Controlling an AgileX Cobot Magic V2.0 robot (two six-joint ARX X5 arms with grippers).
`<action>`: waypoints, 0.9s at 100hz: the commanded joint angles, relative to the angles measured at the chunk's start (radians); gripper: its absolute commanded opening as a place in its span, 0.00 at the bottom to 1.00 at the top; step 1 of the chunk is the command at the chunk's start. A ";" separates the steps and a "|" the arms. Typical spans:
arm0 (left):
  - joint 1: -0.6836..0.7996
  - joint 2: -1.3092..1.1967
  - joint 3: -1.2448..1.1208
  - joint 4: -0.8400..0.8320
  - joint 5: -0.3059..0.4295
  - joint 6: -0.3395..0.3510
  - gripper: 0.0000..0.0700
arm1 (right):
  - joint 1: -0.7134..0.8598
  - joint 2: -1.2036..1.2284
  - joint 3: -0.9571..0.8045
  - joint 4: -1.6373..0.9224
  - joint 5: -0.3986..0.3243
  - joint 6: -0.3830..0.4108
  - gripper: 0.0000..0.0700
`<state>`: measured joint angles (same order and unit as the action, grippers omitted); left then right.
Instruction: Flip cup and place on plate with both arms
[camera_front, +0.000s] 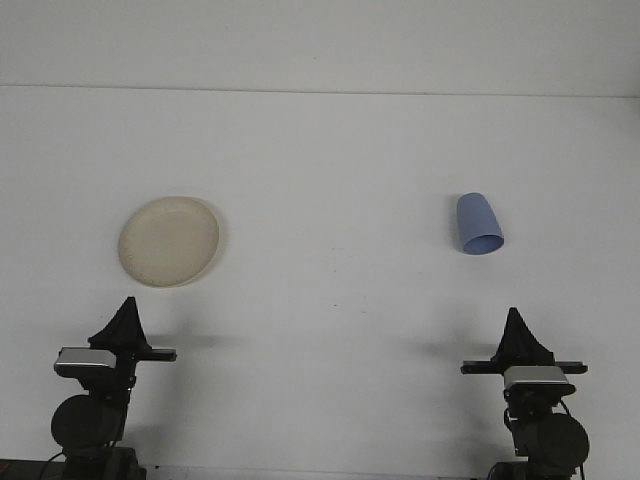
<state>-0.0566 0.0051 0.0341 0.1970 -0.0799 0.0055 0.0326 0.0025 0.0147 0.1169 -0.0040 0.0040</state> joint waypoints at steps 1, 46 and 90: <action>0.000 -0.002 -0.020 0.013 -0.001 -0.006 0.02 | 0.001 -0.001 -0.002 0.011 0.002 0.010 0.00; 0.000 -0.002 -0.020 0.013 -0.001 -0.006 0.02 | 0.001 0.005 0.158 -0.172 0.002 0.026 0.00; 0.000 -0.002 -0.020 0.013 -0.001 -0.006 0.02 | 0.001 0.417 0.725 -0.719 0.001 0.026 0.00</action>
<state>-0.0566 0.0051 0.0341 0.1970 -0.0799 0.0055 0.0326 0.3466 0.6617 -0.5156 -0.0036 0.0158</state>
